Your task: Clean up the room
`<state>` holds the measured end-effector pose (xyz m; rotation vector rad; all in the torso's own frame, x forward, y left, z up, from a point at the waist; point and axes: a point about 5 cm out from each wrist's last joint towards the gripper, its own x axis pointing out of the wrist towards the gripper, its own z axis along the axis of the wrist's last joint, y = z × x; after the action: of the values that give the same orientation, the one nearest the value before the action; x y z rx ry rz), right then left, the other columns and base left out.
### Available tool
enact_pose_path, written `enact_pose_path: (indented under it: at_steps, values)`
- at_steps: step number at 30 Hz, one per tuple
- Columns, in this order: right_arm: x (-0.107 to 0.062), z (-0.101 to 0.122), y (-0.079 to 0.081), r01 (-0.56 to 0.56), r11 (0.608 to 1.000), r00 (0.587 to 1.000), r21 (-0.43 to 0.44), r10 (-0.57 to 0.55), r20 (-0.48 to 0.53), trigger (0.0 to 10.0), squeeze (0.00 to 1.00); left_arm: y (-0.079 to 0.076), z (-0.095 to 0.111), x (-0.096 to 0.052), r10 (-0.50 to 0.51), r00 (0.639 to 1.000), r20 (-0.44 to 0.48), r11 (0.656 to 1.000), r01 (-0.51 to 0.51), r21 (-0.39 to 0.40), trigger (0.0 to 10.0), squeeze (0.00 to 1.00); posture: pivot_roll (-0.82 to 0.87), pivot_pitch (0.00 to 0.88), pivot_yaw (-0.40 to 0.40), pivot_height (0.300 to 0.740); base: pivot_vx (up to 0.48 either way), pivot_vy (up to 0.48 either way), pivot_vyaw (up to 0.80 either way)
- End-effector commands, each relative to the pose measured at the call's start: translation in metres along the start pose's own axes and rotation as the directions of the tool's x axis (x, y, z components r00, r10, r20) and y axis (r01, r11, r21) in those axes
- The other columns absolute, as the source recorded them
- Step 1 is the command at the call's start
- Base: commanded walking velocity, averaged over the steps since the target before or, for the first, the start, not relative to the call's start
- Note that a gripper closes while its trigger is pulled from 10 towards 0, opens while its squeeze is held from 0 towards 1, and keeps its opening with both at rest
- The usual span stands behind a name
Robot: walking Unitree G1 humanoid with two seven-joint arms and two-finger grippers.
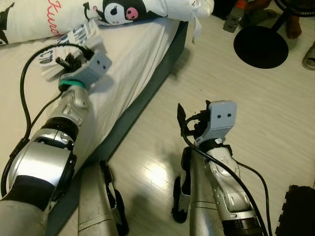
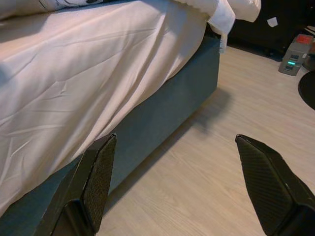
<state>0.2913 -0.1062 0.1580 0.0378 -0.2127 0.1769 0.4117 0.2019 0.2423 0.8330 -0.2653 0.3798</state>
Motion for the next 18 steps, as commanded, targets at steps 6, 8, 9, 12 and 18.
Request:
enact_pose_path:
  at_steps: [6,8,9,12,18]
  values:
    - [0.001,-0.006,-0.011,0.031,1.0,0.999,-0.005,-0.031,-0.01,10.0,0.0,0.049,0.011,0.015,0.138,0.989,0.045,0.963,-0.123,-0.24,10.0,0.0,-0.13,0.257,0.082,0.545,0.0,0.0,0.0]
    - [0.002,-0.006,-0.012,0.031,0.999,0.999,-0.005,-0.031,-0.007,10.0,0.0,0.07,0.006,0.017,0.185,0.983,0.018,0.943,-0.172,-0.285,10.0,0.0,-0.11,0.238,0.079,0.545,0.0,0.0,0.0]
    - [0.002,-0.006,-0.012,0.031,0.999,0.999,-0.005,-0.031,-0.007,10.0,0.0,0.07,0.006,0.017,0.185,0.983,0.018,0.943,-0.172,-0.285,10.0,0.0,-0.11,0.238,0.079,0.545,0.0,0.0,0.0]
    - [0.004,-0.007,-0.012,0.023,1.0,1.0,-0.004,-0.023,-0.005,10.0,0.0,0.112,0.001,0.02,0.271,0.961,0.057,0.944,-0.254,-0.213,10.0,0.0,-0.09,0.22,0.072,0.545,0.0,0.0,0.0]
    - [0.008,-0.007,-0.01,0.008,1.0,1.0,-0.001,-0.008,-0.001,10.0,0.0,0.154,0.009,0.021,0.241,0.944,0.225,0.966,-0.255,0.036,10.0,0.0,-0.09,0.213,0.063,0.545,0.0,0.0,0.0]
